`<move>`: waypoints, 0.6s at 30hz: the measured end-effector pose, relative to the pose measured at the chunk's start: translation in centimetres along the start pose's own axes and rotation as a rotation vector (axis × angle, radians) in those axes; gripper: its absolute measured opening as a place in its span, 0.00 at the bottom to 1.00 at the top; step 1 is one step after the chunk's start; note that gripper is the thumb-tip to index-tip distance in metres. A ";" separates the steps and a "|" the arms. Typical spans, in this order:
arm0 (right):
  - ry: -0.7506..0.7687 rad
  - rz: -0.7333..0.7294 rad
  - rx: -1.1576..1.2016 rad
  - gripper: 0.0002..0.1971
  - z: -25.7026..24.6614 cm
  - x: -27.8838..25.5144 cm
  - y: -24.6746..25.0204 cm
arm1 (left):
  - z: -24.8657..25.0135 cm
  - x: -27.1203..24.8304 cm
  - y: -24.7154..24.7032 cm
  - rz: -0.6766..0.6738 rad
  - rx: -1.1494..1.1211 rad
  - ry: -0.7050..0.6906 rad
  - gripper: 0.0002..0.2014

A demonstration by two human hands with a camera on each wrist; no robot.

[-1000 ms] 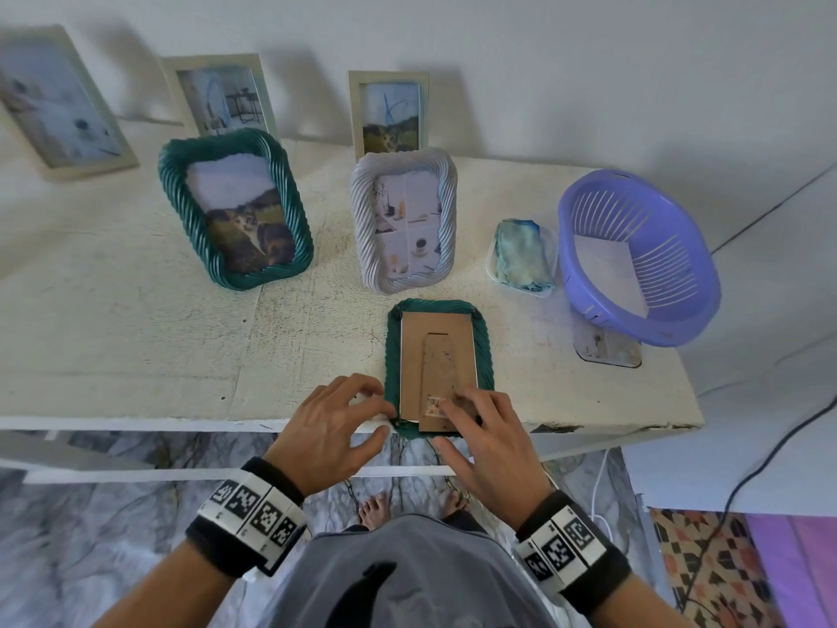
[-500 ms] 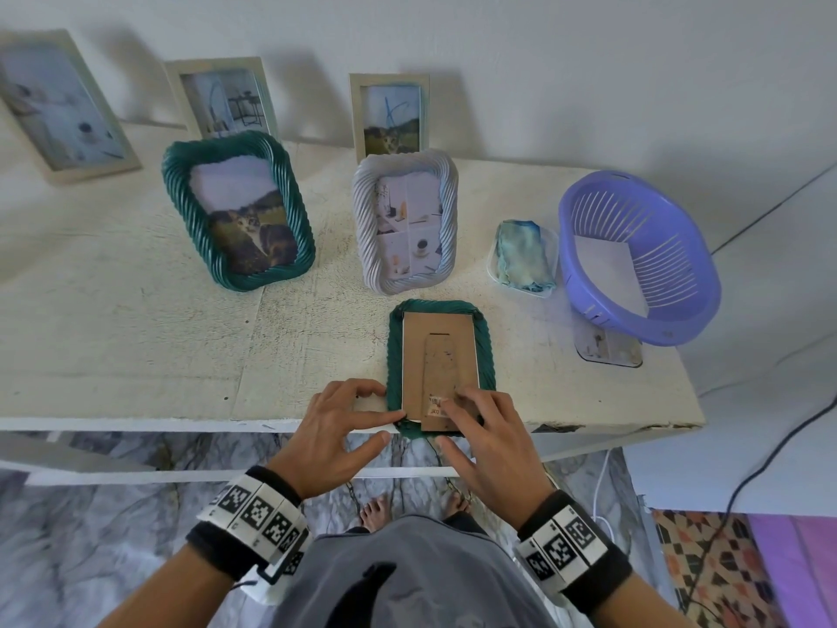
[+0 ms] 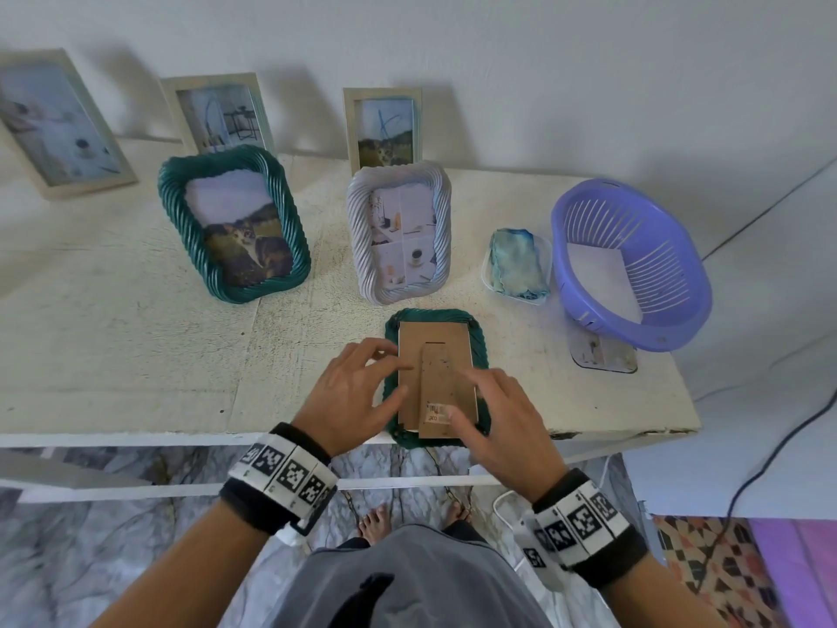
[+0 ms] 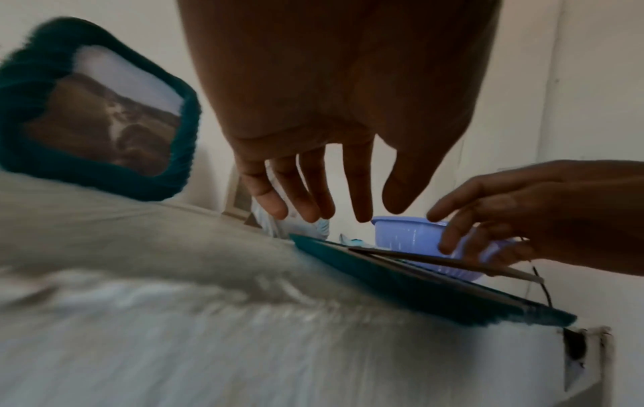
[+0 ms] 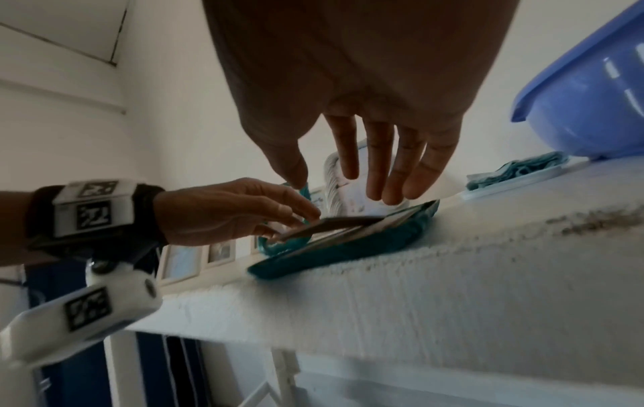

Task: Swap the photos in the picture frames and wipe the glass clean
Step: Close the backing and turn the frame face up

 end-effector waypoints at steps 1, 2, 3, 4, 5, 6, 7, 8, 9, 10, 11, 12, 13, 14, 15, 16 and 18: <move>-0.026 0.006 -0.001 0.26 0.9 0.7 0.5 | 0.8 0.5 -0.6 -0.039 0.031 -0.004 0.22; -0.050 -0.001 -0.024 0.26 1.8 1.6 0.8 | 1.4 0.9 -1.3 -0.094 0.064 0.005 0.25; -0.069 -0.024 -0.065 0.26 2.8 2.4 1.1 | 1.9 1.1 -2.0 -0.145 0.101 0.014 0.28; -0.082 -0.059 -0.112 0.26 3.7 3.1 1.2 | 2.4 1.2 -2.6 -0.174 0.142 0.013 0.29; -0.093 -0.094 -0.151 0.26 4.6 3.8 1.3 | 2.8 1.3 -3.0 -0.183 0.187 0.007 0.30; -0.102 -0.123 -0.173 0.26 5.3 4.3 1.2 | 3.0 1.3 -3.3 -0.186 0.229 0.003 0.31; -0.107 -0.147 -0.181 0.26 5.9 4.7 1.1 | 3.1 1.4 -3.5 -0.183 0.263 0.004 0.32; -0.106 -0.164 -0.182 0.26 6.3 5.0 1.0 | 3.1 1.4 -3.6 -0.178 0.290 0.007 0.32; -0.100 -0.178 -0.180 0.25 6.5 5.2 0.7 | 3.1 1.5 -3.7 -0.170 0.310 0.008 0.31; -0.094 -0.184 -0.174 0.25 6.6 5.3 0.5 | 3.1 1.5 -3.7 -0.165 0.329 0.005 0.31; -0.090 -0.186 -0.163 0.25 6.8 5.4 0.3 | 3.1 1.5 -3.9 -0.165 0.347 0.003 0.31; -0.091 -0.183 -0.148 0.24 6.9 5.3 0.2 | 3.1 1.4 -4.0 -0.171 0.359 0.004 0.31; -0.099 -0.173 -0.128 0.24 7.1 5.3 0.1 | 3.1 1.4 -4.1 -0.179 0.363 0.007 0.32; -0.111 -0.157 -0.102 0.24 7.4 5.3 0.1 | 3.0 1.4 -4.0 -0.184 0.358 0.011 0.33; -0.123 -0.142 -0.076 0.24 7.5 5.2 0.1 | 3.0 1.3 -4.0 -0.187 0.348 0.018 0.33; -0.128 -0.132 -0.059 0.25 7.6 5.2 0.1 | 2.9 1.4 -3.9 -0.187 0.341 0.023 0.33; -0.122 -0.144 -0.063 0.25 7.8 5.3 -0.1 | 2.9 1.3 -3.8 -0.179 0.337 0.021 0.31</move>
Point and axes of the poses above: each hand's wrist, its own x-axis towards the middle knuckle, its own y-axis out of the back of the hand, z = x × y, the point moved 9 cm from there along x, towards the middle knuckle, and after that the axes turned 15 degrees about y, right-handed, at the moved point
